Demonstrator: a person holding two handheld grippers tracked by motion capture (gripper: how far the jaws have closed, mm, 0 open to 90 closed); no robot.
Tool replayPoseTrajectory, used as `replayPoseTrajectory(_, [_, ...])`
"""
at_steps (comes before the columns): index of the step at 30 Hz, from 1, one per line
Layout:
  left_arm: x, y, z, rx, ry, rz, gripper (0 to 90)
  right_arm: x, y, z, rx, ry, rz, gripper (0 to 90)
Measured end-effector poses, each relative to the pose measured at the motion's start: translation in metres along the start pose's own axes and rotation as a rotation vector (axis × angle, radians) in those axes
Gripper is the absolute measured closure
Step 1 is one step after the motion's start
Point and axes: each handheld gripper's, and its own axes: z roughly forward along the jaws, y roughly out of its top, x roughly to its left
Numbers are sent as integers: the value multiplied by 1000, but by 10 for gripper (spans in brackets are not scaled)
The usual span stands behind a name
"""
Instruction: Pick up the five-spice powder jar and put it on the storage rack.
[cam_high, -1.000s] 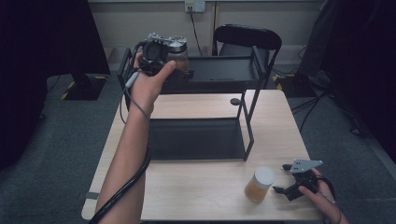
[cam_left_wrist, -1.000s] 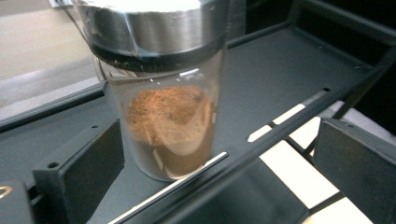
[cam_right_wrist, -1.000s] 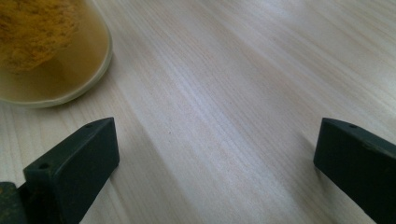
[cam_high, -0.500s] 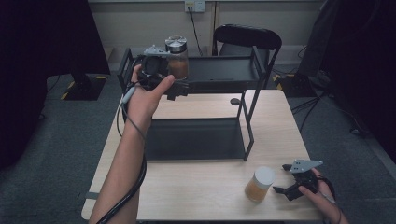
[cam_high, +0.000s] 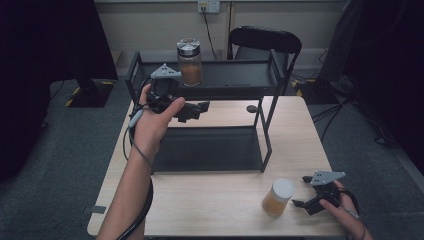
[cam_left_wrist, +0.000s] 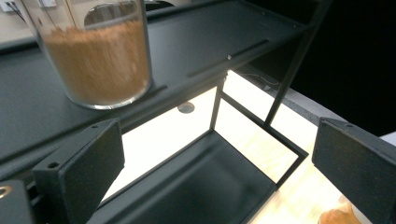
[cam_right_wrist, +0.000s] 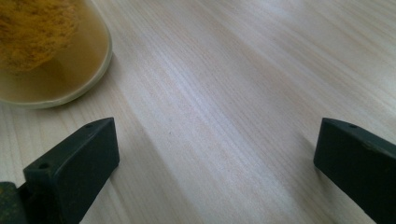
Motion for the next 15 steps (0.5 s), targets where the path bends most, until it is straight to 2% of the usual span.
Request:
replayPoseTrajectory(9, [2, -18, -5, -1, -25, -6, 17, 0, 0, 0, 0, 0, 0, 0])
replayPoseTrajectory(15, [3, -29, -2, 1, -38, -11, 17, 0, 0, 0, 0, 0, 0, 0])
